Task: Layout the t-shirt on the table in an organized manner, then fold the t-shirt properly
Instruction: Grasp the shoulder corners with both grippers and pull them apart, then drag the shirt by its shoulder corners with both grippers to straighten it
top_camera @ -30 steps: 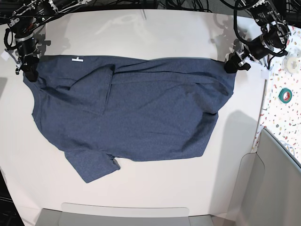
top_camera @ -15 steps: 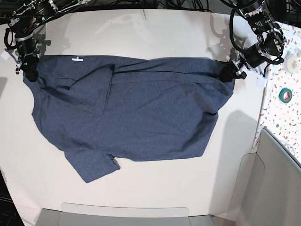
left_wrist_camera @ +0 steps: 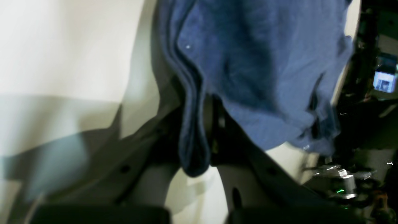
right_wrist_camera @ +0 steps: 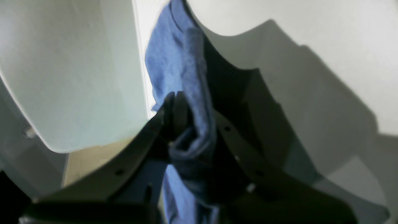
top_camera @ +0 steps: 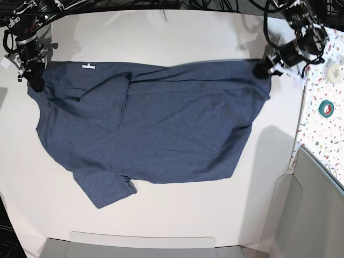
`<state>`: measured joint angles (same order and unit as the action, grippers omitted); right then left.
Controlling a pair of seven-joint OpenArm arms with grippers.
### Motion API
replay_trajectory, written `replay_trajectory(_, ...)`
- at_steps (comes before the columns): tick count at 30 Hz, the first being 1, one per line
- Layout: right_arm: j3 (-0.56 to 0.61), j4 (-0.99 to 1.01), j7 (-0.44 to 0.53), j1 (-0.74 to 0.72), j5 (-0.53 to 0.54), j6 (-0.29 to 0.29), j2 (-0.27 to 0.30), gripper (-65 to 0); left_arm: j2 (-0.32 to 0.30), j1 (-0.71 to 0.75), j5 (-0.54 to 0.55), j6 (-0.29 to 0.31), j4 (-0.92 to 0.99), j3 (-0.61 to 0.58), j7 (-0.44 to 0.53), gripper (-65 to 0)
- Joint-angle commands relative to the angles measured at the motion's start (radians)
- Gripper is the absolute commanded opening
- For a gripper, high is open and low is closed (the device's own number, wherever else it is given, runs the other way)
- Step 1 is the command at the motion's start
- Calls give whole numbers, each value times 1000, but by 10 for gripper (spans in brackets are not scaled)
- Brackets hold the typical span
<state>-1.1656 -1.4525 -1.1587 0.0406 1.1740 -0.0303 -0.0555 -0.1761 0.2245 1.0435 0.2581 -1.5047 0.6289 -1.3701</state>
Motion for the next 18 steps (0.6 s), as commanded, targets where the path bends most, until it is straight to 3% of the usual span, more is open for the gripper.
replay_trajectory(1,-14,-1,-17,63,-138,63,-11,-650,-12,13,-39,-4,-38,4,-26,-650)
replay_trajectory(7,-15,-70,-14,138,-85,65,58,-650,-12,80,-39,-7,-156,6,-26,-650)
replay_trajectory(18,-15,-69,-14,270,37,65,73,-650,-3,149,-38,-7,-314,107,-26,-650)
